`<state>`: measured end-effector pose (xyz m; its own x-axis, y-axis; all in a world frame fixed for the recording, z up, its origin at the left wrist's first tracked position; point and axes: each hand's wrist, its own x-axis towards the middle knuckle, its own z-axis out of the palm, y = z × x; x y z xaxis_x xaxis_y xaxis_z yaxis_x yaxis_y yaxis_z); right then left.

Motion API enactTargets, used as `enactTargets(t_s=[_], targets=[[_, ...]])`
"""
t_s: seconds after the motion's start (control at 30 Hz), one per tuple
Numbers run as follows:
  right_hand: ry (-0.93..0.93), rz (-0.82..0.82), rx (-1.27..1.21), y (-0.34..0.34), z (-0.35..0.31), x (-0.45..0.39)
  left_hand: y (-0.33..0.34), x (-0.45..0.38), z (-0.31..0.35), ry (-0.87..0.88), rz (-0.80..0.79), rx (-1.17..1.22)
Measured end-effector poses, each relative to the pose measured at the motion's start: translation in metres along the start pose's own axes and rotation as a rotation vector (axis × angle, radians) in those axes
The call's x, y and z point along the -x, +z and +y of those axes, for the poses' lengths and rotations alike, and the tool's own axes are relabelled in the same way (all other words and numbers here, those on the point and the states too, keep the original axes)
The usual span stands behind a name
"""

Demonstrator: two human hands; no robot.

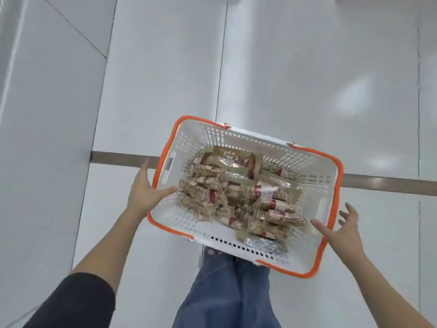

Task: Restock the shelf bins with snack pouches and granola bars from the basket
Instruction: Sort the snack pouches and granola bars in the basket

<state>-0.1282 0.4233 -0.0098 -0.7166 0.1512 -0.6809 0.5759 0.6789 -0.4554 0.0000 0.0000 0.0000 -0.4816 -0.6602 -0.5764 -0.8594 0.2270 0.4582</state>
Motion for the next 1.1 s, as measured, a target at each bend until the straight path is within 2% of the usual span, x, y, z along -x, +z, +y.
enactTargets(t_s=[0.17, 0.27, 0.4, 0.5, 0.73, 0.83, 0.93, 1.1], targets=[[0.065, 0.095, 0.047, 0.029, 0.027, -0.033, 0.035, -0.042, -0.017, -0.103, -0.002, 0.041], [0.063, 0.142, -0.028, 0.036, 0.03, -0.045, 0.041, -0.056, -0.02, -0.148, 0.041, 0.101], [0.165, 0.051, -0.193, 0.028, 0.019, -0.046, 0.036, -0.053, -0.017, -0.152, -0.011, 0.095], [0.17, 0.002, -0.205, 0.002, -0.01, -0.03, 0.008, -0.029, 0.0, -0.149, 0.026, 0.084], [-0.009, -0.006, -0.156, -0.104, -0.162, 0.052, -0.137, 0.054, 0.105, -0.123, 0.038, 0.065], [-0.138, 0.007, -0.138, -0.158, -0.239, 0.098, -0.211, 0.1, 0.16, -0.063, 0.112, 0.009], [-0.246, 0.047, -0.122, -0.201, -0.313, 0.136, -0.279, 0.135, 0.216, -0.037, 0.192, 0.052], [-0.35, 0.145, -0.111, -0.242, -0.431, 0.17, -0.372, 0.145, 0.3, 0.025, 0.335, 0.041]])
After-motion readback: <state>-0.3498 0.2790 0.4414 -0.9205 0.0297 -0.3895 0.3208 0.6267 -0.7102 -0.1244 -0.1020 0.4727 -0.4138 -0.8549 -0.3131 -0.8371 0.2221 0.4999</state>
